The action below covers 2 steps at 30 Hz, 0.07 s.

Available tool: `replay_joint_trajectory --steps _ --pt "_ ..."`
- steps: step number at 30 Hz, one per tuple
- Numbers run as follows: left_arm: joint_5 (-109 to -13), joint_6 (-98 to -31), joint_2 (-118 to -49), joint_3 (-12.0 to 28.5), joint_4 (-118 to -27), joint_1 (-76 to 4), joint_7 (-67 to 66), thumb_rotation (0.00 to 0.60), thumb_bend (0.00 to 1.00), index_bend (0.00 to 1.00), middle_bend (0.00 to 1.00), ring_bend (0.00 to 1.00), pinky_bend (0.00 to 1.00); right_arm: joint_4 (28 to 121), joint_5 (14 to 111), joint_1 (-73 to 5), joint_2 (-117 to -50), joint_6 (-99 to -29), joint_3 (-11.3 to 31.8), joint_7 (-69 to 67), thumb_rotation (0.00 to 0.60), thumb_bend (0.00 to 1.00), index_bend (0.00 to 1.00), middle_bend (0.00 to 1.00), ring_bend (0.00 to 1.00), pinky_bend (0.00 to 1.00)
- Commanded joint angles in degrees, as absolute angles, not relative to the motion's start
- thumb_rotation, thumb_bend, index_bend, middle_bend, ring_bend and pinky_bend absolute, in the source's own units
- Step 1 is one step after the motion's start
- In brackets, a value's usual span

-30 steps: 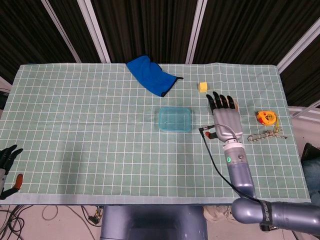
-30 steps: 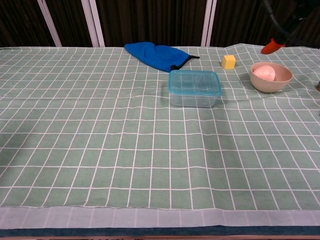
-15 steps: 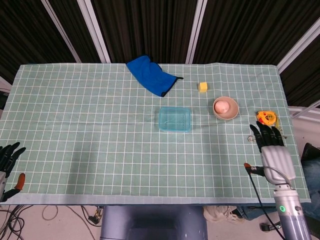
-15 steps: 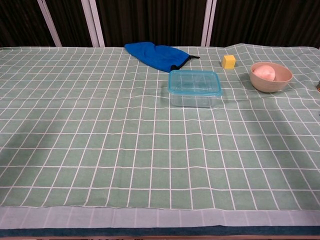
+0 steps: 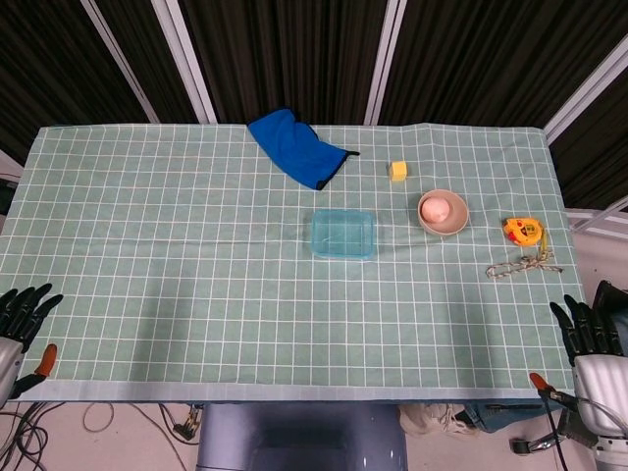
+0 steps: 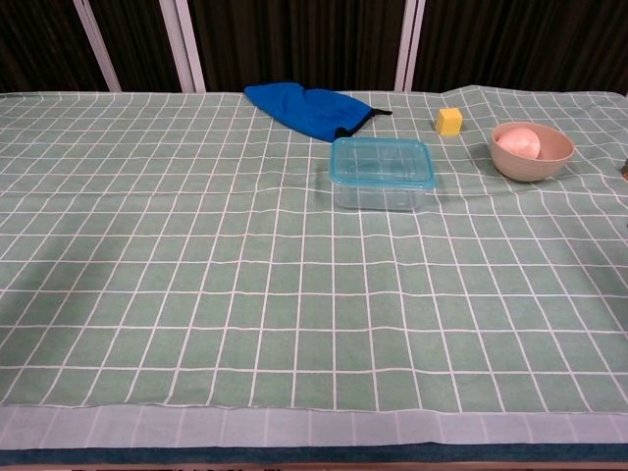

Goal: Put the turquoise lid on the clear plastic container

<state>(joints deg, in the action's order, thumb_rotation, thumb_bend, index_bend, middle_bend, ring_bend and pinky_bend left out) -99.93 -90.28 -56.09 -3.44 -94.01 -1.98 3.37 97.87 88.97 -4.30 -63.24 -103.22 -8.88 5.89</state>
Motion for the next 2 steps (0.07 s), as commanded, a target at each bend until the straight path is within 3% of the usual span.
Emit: replay_joint_trajectory --steps 1,2 --pt "-100.7 -90.7 -56.2 -3.7 -93.7 -2.0 3.1 0.600 0.52 0.10 0.00 0.00 0.00 97.4 89.8 -3.6 -63.4 -103.8 -8.2 5.9 0.600 0.15 0.00 0.00 0.00 0.00" --pt "-100.9 -90.9 -56.2 -3.7 -93.6 -2.0 3.2 0.600 0.53 0.10 0.00 0.00 0.00 97.4 90.1 -3.4 -63.4 -103.6 -8.1 5.8 0.600 0.15 0.00 0.00 0.00 0.00"
